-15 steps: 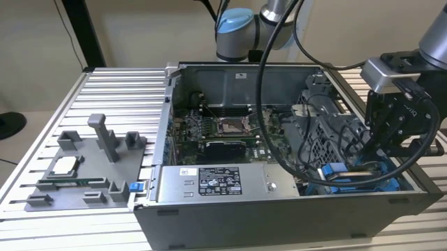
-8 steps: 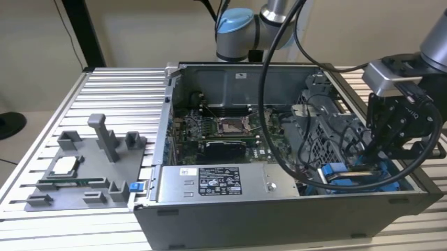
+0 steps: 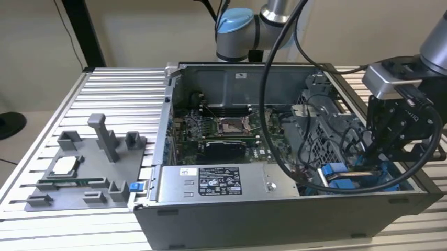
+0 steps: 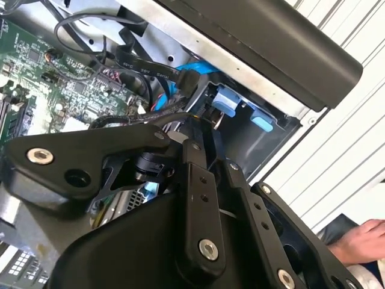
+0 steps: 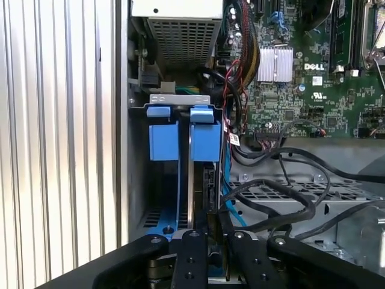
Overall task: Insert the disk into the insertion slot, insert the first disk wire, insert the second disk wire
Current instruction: 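Insert the first disk wire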
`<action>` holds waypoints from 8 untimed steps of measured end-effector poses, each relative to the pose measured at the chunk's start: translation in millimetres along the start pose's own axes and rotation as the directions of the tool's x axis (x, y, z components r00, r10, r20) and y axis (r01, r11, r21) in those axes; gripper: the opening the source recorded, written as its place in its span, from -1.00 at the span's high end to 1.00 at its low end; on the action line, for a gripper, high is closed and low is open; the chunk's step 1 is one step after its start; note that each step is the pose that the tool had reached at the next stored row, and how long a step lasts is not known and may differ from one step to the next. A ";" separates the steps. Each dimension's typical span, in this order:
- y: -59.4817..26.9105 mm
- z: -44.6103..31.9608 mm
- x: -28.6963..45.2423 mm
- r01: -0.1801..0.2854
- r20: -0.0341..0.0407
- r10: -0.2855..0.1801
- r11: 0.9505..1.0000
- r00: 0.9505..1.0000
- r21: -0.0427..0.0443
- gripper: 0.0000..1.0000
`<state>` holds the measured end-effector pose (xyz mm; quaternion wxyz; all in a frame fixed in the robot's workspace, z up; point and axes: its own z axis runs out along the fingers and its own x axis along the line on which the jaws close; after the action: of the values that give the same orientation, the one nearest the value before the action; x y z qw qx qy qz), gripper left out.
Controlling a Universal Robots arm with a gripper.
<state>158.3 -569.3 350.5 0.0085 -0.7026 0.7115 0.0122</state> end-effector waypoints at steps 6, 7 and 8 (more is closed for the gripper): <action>-0.5 1.3 0.2 0.003 -0.002 -0.003 1.000 1.000 0.001 1.00; -0.5 1.6 0.2 0.004 -0.002 -0.004 1.000 1.000 0.001 1.00; -0.5 2.0 0.1 0.004 -0.002 -0.004 1.000 1.000 0.002 1.00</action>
<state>158.7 -569.4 348.5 0.0085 -0.7038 0.7102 0.0110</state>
